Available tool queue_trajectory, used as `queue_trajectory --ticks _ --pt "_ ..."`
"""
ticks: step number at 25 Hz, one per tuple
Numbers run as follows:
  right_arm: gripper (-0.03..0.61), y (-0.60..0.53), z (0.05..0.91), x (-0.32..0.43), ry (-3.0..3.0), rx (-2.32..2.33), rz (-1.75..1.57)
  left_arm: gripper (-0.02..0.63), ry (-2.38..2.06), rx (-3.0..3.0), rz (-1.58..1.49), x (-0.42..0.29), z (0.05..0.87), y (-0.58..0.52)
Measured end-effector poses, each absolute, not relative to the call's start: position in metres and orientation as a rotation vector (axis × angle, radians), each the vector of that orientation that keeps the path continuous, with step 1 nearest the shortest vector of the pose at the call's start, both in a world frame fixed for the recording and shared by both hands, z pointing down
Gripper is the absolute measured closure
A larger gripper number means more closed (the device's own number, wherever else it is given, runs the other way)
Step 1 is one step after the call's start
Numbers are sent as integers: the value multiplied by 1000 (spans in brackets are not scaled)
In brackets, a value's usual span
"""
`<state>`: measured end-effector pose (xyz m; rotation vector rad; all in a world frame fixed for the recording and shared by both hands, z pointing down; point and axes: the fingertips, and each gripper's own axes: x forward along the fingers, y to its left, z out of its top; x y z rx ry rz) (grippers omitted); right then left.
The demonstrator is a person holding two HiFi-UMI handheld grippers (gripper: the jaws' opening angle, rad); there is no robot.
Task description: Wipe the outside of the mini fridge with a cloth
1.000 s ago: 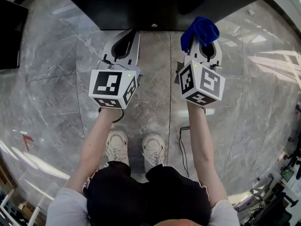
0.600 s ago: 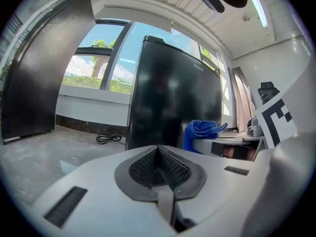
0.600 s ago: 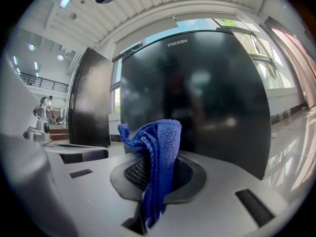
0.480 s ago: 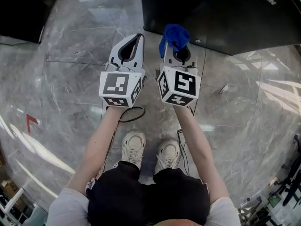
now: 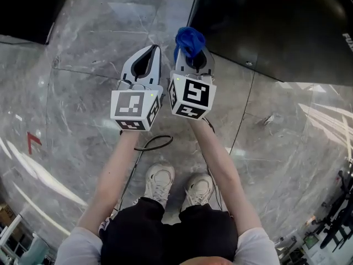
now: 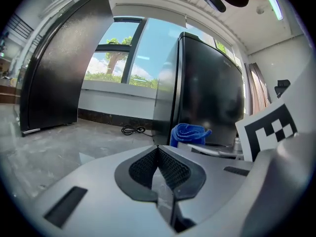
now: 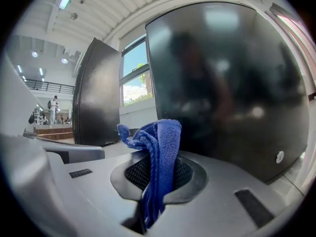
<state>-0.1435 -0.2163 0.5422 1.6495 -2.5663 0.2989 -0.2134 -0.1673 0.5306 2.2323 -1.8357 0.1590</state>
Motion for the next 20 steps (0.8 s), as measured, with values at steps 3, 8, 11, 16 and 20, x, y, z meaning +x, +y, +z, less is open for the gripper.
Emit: queue_trajectory --ticks 3,8,11,16,20 --pt "526 -221 541 -145 -2566 1649 269 609 -1816 2241 181 -210 538 -167" --pt "526 -220 540 -137 -2553 1659 245 609 -1797 2243 175 -202 540 -172" --pt "526 -220 539 -125 -2541 1692 248 609 -1792 2259 175 -195 538 -174" --pt "526 -218 535 -97 -2506 1742 222 609 -1757 2257 168 -182 541 -170" --pt "526 -216 533 -76 -2485 1770 225 609 -1711 2278 171 -161 544 -171"
